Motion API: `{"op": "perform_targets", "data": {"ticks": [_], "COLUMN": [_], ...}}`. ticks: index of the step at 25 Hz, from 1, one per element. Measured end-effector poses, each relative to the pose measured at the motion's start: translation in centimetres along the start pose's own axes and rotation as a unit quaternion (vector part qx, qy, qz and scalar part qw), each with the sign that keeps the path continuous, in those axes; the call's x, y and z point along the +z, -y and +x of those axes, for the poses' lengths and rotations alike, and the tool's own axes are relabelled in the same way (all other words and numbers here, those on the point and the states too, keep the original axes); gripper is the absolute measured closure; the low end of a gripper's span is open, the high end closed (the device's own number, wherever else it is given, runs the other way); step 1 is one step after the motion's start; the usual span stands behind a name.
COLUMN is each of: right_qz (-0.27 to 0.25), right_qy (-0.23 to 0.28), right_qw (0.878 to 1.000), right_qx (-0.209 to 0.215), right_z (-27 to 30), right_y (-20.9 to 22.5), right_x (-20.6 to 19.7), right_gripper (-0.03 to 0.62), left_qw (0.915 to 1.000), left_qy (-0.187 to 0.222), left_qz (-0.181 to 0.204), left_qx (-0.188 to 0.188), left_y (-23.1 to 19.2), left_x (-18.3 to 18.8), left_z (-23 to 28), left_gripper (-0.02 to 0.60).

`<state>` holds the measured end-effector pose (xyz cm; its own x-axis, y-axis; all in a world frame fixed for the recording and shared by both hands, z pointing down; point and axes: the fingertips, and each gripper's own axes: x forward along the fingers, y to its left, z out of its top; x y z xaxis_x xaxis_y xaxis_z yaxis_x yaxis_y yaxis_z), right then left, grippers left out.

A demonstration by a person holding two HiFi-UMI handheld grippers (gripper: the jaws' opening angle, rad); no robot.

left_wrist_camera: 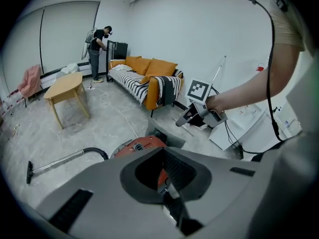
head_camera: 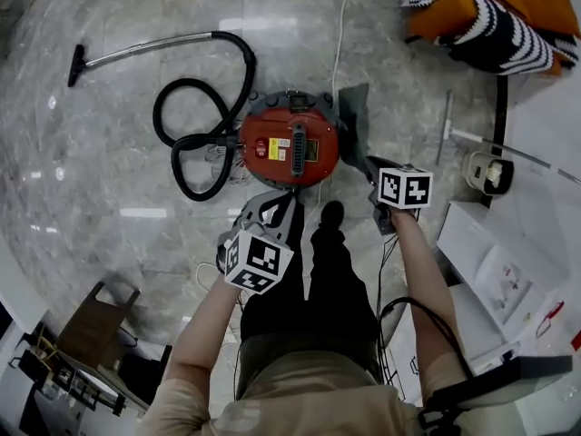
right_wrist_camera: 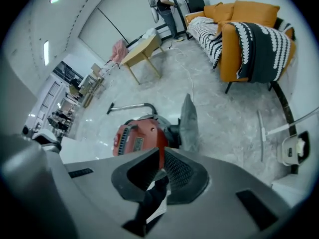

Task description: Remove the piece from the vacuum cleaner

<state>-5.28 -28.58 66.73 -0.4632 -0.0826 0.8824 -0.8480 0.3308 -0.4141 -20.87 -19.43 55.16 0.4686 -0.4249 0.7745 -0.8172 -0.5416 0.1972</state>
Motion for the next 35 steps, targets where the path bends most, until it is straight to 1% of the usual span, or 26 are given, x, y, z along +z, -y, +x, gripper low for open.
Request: {"op": "perform_targets", "data": {"ticks": [1,2,3,4,5,10,15,19,21,28,29,30,31,32,35], "right_qz": [-0.006,-0.013,-0.019,-0.025,-0.03,-0.061,-0.059,-0.068,-0.067,-0.055,-0.053,-0.052,-0.054,-0.059,-0.077], "right_qy": [0.004,0.006,0.005,0.002,-0.002,-0.014,-0.032,-0.057,-0.061,-0.058,-0.057,-0.055,-0.054,-0.054,-0.058], "right_qw": [1.0,0.999,0.999,0.999,0.998,0.996,0.994,0.991,0.99,0.993,0.993,0.993,0.993,0.993,0.991], "right_qx": [-0.019,-0.033,-0.042,-0.047,-0.05,-0.07,-0.086,-0.1,-0.106,-0.088,-0.086,-0.086,-0.089,-0.092,-0.092], "right_z": [0.6,1.2,1.8,2.4,3.0,6.1,9.1,10.9,11.4,12.0,12.0,11.9,11.8,11.7,11.7], "right_y": [0.8,1.5,2.1,2.5,2.8,4.3,5.9,7.0,7.5,8.0,8.2,8.5,8.7,8.9,8.9], "right_x": [0.4,0.7,0.9,1.1,1.2,2.0,2.3,1.6,1.4,0.9,0.9,0.8,0.8,0.7,0.4], "right_gripper": [0.562,0.48,0.414,0.361,0.344,0.342,0.342,0.342,0.342,0.347,0.358,0.39,0.429,0.484,0.531], "left_qw": [1.0,1.0,1.0,0.9999,0.9999,0.9996,0.9992,0.9988,0.9986,0.9983,0.9983,0.9983,0.9982,0.9982,0.9981], "left_qy": [-0.001,-0.001,-0.002,-0.002,-0.002,0.004,-0.005,-0.014,-0.016,-0.018,-0.017,-0.017,-0.018,-0.019,-0.022], "left_qz": [-0.002,-0.005,-0.007,-0.009,-0.012,-0.028,-0.037,-0.044,-0.047,-0.05,-0.05,-0.049,-0.049,-0.048,-0.047], "left_qx": [-0.001,-0.002,-0.003,-0.004,-0.005,-0.007,-0.013,-0.016,-0.017,-0.024,-0.026,-0.027,-0.029,-0.03,-0.033], "left_y": [-0.1,-0.2,-0.2,-0.2,-0.2,-0.5,-0.2,0.1,0.1,0.6,0.8,0.9,1.1,1.3,1.8], "left_x": [-0.4,-0.8,-1.1,-1.3,-1.6,-2.4,-3.9,-4.9,-5.2,-5.4,-5.4,-5.3,-5.3,-5.4,-5.6], "left_z": [0.6,1.1,1.7,2.3,2.8,4.8,5.7,5.9,6.0,6.6,6.7,6.9,7.0,7.0,7.3], "left_gripper": [0.577,0.577,0.578,0.577,0.578,0.578,0.577,0.578,0.578,0.578,0.578,0.578,0.578,0.577,0.578]}}
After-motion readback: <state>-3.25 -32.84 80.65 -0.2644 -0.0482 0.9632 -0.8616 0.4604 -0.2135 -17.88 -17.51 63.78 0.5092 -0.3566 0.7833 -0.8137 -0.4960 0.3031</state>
